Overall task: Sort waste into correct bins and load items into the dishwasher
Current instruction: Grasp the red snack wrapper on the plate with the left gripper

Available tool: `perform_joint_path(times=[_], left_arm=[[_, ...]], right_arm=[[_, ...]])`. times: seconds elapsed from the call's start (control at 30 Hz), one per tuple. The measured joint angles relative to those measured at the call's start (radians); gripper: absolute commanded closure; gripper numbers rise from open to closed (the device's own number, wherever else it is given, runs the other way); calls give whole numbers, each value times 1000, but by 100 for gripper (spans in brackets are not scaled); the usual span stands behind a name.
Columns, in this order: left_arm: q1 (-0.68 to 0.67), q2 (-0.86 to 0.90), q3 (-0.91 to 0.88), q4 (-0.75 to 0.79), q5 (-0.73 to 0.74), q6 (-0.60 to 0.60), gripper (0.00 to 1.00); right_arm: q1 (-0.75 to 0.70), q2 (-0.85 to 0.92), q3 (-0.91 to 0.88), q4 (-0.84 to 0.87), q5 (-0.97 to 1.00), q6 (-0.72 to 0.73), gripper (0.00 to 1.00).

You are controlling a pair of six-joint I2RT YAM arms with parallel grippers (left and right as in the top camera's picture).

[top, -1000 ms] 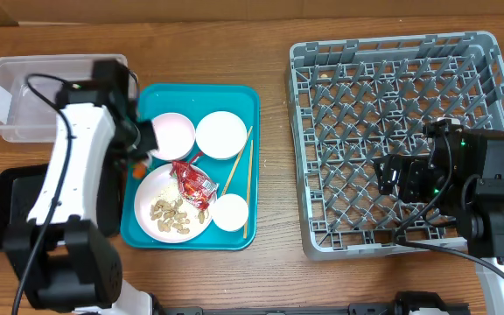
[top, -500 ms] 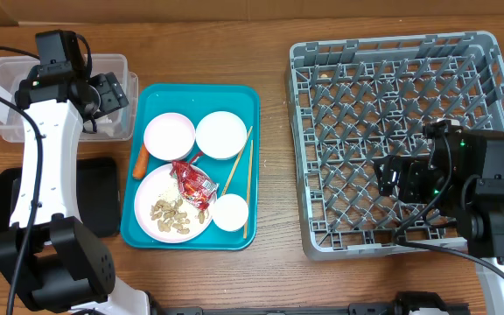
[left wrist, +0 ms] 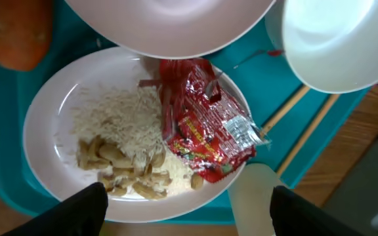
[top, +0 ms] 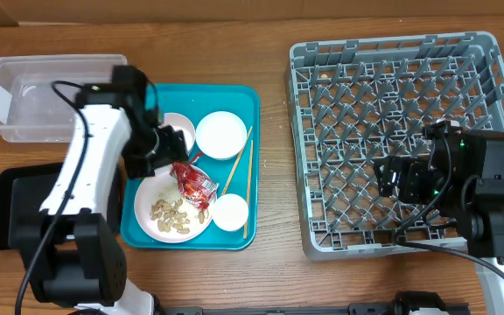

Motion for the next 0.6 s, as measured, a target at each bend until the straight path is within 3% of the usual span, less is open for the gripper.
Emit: perform_joint_path(times=[0.3, 0.37, 0.6], left_arm=[[-28, 2, -200, 285, -55, -24, 30], [-28, 2, -208, 312, -61, -24, 36], [-28, 2, -243, 387, -78, -28, 41]], right_arm=[[0, 0, 0, 0, 0, 0, 0], [0, 0, 0, -1, 0, 0, 0], [0, 0, 0, 0, 0, 0, 0]])
